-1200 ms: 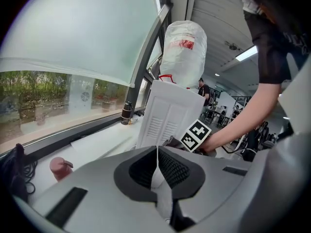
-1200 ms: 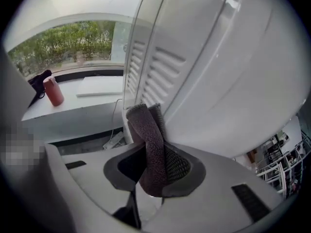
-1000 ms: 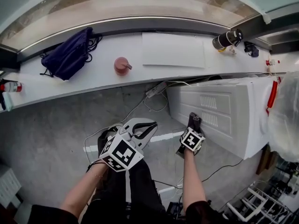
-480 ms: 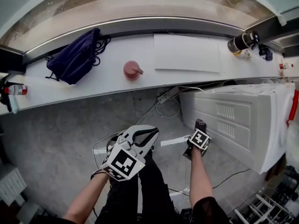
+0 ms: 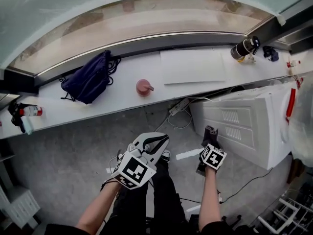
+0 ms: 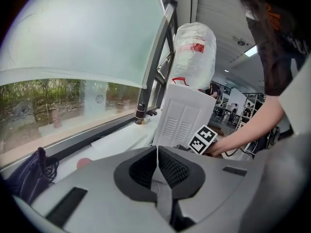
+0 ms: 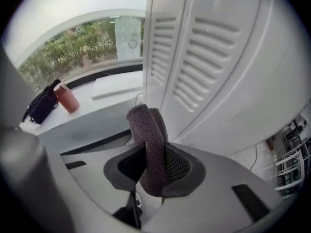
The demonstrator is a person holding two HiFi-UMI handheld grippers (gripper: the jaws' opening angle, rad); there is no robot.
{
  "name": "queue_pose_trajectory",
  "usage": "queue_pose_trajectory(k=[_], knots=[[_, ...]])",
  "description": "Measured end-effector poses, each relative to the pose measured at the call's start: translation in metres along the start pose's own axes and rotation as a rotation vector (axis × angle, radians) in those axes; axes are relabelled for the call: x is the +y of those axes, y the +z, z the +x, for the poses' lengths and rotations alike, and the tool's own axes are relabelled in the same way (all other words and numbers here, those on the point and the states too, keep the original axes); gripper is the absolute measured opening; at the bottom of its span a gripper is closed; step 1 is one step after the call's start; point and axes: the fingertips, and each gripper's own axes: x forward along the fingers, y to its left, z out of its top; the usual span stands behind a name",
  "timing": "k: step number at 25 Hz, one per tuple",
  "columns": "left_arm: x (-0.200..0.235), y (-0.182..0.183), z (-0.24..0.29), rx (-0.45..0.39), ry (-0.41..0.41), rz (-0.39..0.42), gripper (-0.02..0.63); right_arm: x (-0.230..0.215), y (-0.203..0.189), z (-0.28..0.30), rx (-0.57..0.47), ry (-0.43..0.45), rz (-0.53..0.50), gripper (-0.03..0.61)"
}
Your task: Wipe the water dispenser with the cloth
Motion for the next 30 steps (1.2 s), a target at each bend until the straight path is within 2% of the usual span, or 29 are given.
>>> queue_pose_trajectory(k=[5, 7, 10, 14, 18, 24, 30], knots=[[0.001, 0.030, -0.029, 0.013, -0.033, 0.069, 0.020, 0.026, 0.026, -0.081, -0.095, 0.143, 0.061, 0.101], [0.000, 0.044, -0.039, 0.012, -0.050, 0.073, 0.020, 0.035, 0.042, -0.125, -0.132, 0.189, 0.072, 0.101], [-0.004, 0.069, -0.051, -0.003, -0.070, 0.069, 0.020, 0.040, 0.062, -0.182, -0.186, 0.245, 0.095, 0.101], [-0.018, 0.107, -0.067, -0.028, -0.101, 0.102, 0.020, 0.044, 0.079, -0.249, -0.252, 0.298, 0.140, 0.101], [-0.045, 0.141, -0.085, -0.038, -0.150, 0.139, 0.020, 0.039, 0.091, -0.312, -0.325, 0.319, 0.184, 0.101], [-0.075, 0.172, -0.117, -0.048, -0.217, 0.171, 0.020, 0.030, 0.103, -0.399, -0.452, 0.344, 0.279, 0.101], [-0.112, 0.191, -0.146, -0.068, -0.307, 0.208, 0.020, 0.012, 0.089, -0.462, -0.555, 0.305, 0.379, 0.101]])
